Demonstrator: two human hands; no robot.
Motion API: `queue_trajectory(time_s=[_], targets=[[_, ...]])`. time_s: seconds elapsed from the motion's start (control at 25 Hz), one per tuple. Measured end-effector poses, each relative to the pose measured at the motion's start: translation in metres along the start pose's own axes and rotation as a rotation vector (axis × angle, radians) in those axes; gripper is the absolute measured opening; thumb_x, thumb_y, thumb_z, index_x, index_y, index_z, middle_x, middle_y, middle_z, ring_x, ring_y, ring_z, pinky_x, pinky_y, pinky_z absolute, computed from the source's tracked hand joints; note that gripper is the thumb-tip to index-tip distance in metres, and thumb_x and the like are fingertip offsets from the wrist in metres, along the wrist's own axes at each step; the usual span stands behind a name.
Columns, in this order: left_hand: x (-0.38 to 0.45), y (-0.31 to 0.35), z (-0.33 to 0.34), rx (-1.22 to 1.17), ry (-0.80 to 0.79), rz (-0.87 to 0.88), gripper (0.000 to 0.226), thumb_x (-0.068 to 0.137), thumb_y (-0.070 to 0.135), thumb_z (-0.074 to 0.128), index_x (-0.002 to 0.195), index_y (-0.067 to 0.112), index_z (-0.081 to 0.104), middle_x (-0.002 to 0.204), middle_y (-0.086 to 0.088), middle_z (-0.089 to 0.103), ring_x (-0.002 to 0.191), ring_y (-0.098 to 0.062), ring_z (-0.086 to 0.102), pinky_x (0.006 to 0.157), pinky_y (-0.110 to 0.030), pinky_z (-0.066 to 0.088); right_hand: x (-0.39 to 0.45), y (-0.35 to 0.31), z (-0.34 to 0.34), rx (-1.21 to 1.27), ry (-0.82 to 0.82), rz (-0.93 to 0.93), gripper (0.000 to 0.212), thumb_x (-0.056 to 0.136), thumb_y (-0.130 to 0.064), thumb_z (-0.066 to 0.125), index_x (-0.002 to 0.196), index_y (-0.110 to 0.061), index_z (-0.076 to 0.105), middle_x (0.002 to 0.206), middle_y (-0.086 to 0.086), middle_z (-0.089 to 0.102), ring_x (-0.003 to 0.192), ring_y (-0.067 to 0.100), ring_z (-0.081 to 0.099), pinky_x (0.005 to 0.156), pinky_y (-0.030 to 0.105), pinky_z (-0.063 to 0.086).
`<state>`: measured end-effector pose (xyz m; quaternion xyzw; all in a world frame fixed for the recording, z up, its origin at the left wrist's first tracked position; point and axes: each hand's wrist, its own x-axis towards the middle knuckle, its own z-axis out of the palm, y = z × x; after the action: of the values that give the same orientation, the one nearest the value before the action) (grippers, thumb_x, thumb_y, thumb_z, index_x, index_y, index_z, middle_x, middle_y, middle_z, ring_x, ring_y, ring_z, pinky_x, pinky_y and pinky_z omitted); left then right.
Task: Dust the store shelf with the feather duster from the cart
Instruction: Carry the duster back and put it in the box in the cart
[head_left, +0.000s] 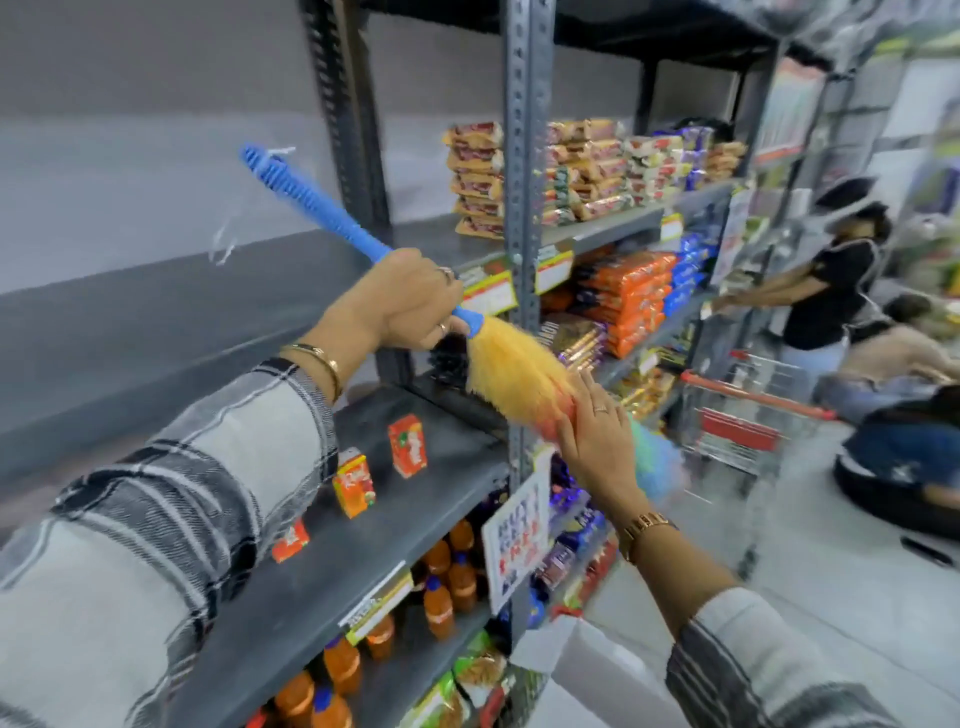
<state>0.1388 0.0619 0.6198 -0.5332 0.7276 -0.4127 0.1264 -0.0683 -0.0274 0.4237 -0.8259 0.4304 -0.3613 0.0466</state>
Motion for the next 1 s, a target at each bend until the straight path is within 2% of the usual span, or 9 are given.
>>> queue_trajectory(time_s=[0.2, 0.36, 0.48, 0.56, 0.64, 0.72, 0.8, 0.88, 1.0], targets=[[0.068, 0.122, 0.035, -0.054, -0.103, 0.287, 0.029, 0.090, 0.036, 0.046, 0.087, 0.010, 0.058, 0.081, -0.009, 0.070, 0.072, -0.027, 0.067, 0.057, -0.031, 0.035, -0.064, 0.100, 0.014, -0.190, -0.167, 0.248, 0.056, 0.097, -0.032, 0.038, 0.144, -0.008, 0.019, 0.153, 0.012, 0.020, 0.139, 0.028, 0.021, 0.110, 0.046, 0.022], [0.074, 0.219, 0.085, -0.199, -0.227, 0.460, 0.026, 0.087, 0.037, 0.055, 0.077, 0.014, 0.059, 0.069, -0.001, 0.067, 0.062, -0.020, 0.065, 0.053, -0.027, 0.027, -0.118, 0.158, 0.028, -0.347, -0.303, 0.370, 0.056, 0.094, -0.028, 0.042, 0.144, -0.011, 0.021, 0.153, 0.012, 0.020, 0.138, 0.028, 0.023, 0.107, 0.048, 0.024], [0.069, 0.284, 0.123, -0.258, -0.335, 0.428, 0.038, 0.057, 0.055, 0.076, 0.049, 0.022, 0.059, 0.042, 0.006, 0.061, 0.038, -0.008, 0.058, 0.044, -0.020, 0.023, -0.164, 0.190, 0.050, -0.386, -0.393, 0.474, 0.055, 0.094, -0.027, 0.044, 0.143, -0.013, 0.023, 0.152, 0.013, 0.022, 0.137, 0.030, 0.025, 0.107, 0.051, 0.023], [0.063, 0.323, 0.151, -0.353, -0.371, 0.390, 0.041, 0.047, 0.057, 0.080, 0.044, 0.022, 0.059, 0.039, 0.006, 0.061, 0.037, -0.006, 0.059, 0.039, -0.017, 0.032, -0.190, 0.205, 0.068, -0.387, -0.439, 0.519, 0.055, 0.094, -0.026, 0.044, 0.143, -0.015, 0.023, 0.152, 0.013, 0.023, 0.136, 0.031, 0.025, 0.107, 0.053, 0.022], [0.056, 0.365, 0.182, -0.399, -0.431, 0.394, 0.033, 0.052, 0.052, 0.079, 0.051, 0.022, 0.064, 0.048, 0.005, 0.066, 0.045, -0.006, 0.063, 0.044, -0.016, 0.042, -0.213, 0.220, 0.090, -0.374, -0.490, 0.539, 0.055, 0.095, -0.027, 0.044, 0.144, -0.016, 0.021, 0.153, 0.012, 0.022, 0.137, 0.031, 0.025, 0.108, 0.053, 0.021], [0.050, 0.408, 0.206, -0.404, -0.440, 0.369, 0.028, 0.055, 0.046, 0.079, 0.055, 0.021, 0.066, 0.051, 0.006, 0.067, 0.049, -0.006, 0.064, 0.045, -0.019, 0.037, -0.234, 0.237, 0.117, -0.377, -0.523, 0.529, 0.055, 0.095, -0.028, 0.043, 0.144, -0.017, 0.020, 0.153, 0.010, 0.021, 0.137, 0.030, 0.024, 0.109, 0.052, 0.021], [0.034, 0.460, 0.239, -0.479, -0.545, 0.380, 0.011, 0.083, 0.026, 0.060, 0.086, 0.016, 0.065, 0.083, -0.003, 0.072, 0.079, -0.018, 0.068, 0.060, -0.027, 0.037, -0.253, 0.256, 0.144, -0.355, -0.541, 0.552, 0.055, 0.095, -0.027, 0.044, 0.144, -0.016, 0.021, 0.153, 0.011, 0.021, 0.137, 0.030, 0.024, 0.109, 0.052, 0.020], [0.016, 0.509, 0.273, -0.487, -0.616, 0.361, 0.020, 0.094, 0.006, 0.038, 0.107, 0.009, 0.053, 0.106, -0.010, 0.064, 0.099, -0.028, 0.060, 0.070, -0.034, 0.037, -0.272, 0.270, 0.167, -0.337, -0.544, 0.583, 0.055, 0.094, -0.025, 0.046, 0.143, -0.015, 0.023, 0.153, 0.012, 0.022, 0.137, 0.030, 0.024, 0.109, 0.052, 0.019], [0.008, 0.564, 0.314, -0.469, -0.618, 0.353, 0.023, 0.095, 0.003, 0.034, 0.106, 0.010, 0.053, 0.108, -0.009, 0.063, 0.099, -0.028, 0.060, 0.056, -0.032, 0.024, -0.309, 0.291, 0.201, -0.362, -0.584, 0.607, 0.056, 0.094, -0.023, 0.045, 0.144, -0.015, 0.020, 0.154, 0.011, 0.019, 0.139, 0.030, 0.020, 0.110, 0.052, 0.015]])
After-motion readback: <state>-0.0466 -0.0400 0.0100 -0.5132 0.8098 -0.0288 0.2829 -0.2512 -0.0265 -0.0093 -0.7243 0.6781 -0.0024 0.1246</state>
